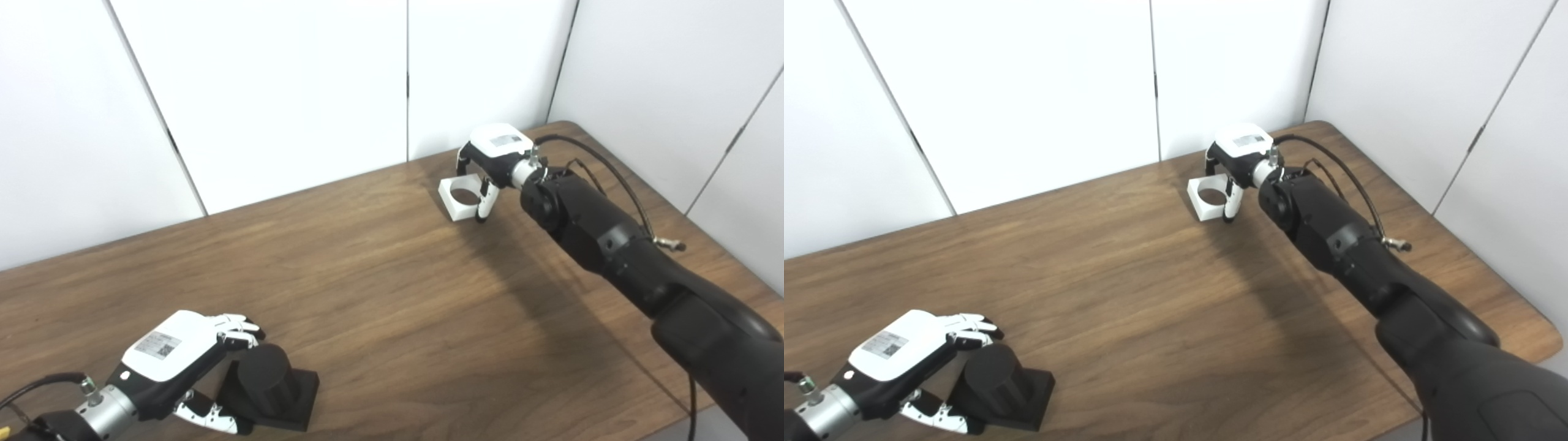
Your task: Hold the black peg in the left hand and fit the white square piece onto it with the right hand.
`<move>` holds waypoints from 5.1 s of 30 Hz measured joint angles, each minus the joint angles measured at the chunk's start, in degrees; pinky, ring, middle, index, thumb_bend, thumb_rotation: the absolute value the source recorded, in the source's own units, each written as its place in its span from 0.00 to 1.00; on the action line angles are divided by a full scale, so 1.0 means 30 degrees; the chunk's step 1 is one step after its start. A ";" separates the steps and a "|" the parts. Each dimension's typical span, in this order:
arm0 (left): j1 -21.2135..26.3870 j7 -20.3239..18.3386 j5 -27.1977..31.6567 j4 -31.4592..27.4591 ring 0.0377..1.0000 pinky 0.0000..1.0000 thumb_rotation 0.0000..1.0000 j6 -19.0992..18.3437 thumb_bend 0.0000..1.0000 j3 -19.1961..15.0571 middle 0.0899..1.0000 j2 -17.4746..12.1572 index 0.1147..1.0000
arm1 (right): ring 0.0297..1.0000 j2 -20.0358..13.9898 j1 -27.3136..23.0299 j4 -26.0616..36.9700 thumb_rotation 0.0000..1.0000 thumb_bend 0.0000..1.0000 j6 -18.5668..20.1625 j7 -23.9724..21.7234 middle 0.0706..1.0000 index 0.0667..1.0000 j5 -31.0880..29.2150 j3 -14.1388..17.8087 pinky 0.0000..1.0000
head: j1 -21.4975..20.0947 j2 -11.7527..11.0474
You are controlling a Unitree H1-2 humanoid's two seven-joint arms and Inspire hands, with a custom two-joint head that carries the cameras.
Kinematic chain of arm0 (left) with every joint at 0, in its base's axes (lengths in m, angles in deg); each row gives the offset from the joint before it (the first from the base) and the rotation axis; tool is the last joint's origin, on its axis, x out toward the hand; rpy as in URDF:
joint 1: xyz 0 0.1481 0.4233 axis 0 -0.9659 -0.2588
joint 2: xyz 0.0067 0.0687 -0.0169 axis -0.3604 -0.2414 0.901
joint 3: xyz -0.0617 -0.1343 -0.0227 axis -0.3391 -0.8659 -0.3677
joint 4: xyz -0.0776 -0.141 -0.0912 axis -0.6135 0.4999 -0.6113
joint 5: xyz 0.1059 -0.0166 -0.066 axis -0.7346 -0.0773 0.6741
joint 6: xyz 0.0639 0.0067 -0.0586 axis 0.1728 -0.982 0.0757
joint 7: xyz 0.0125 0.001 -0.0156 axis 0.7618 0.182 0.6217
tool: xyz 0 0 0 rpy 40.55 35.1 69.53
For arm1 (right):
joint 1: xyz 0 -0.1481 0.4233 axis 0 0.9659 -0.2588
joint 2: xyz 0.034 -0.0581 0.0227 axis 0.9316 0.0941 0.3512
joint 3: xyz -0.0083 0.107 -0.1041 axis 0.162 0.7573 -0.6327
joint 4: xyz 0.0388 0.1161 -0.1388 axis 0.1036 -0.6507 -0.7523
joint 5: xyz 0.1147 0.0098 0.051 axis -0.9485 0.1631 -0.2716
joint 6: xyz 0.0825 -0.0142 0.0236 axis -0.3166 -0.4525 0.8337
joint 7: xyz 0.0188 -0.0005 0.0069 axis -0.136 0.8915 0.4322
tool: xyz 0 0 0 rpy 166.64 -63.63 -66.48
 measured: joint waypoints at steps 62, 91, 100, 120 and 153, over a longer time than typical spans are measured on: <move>0.1041 -0.1540 -0.0832 0.0061 0.90 0.76 0.07 -0.2146 0.52 0.0406 0.83 0.1690 0.42 | 0.77 0.1658 0.1055 1.3029 0.13 0.52 -0.2367 -0.7924 0.72 0.44 -0.4279 0.0976 0.63 | 0.7767 0.2696; 0.1120 -0.1490 -0.0976 0.0144 0.89 0.74 0.07 -0.2181 0.52 0.0433 0.82 0.1841 0.42 | 0.76 0.3840 0.1132 1.4768 0.13 0.52 -0.2277 -0.9584 0.72 0.44 -0.4654 -0.0192 0.60 | 0.8353 0.2784; 0.1134 -0.1484 -0.1091 0.0144 0.89 0.74 0.07 -0.2296 0.52 0.0427 0.82 0.1959 0.42 | 0.76 0.4174 0.1287 1.4766 0.13 0.52 -0.2373 -0.9629 0.73 0.44 -0.4574 -0.0874 0.60 | 0.8939 0.2872; 0.1205 -0.1462 -0.1273 0.0217 0.88 0.74 0.07 -0.2332 0.52 0.0448 0.83 0.2124 0.42 | 0.77 0.5113 0.1929 1.4082 0.13 0.52 -0.2913 -0.9401 0.73 0.44 -0.4322 -0.1413 0.62 | 0.9349 0.2960; 0.1243 -0.1532 -0.1534 0.0163 0.89 0.75 0.07 -0.2500 0.52 0.0484 0.82 0.2209 0.42 | 0.74 0.5797 0.2054 1.2893 0.16 0.52 -0.3133 -0.8726 0.73 0.45 -0.3281 -0.2438 0.61 | 0.9320 0.3048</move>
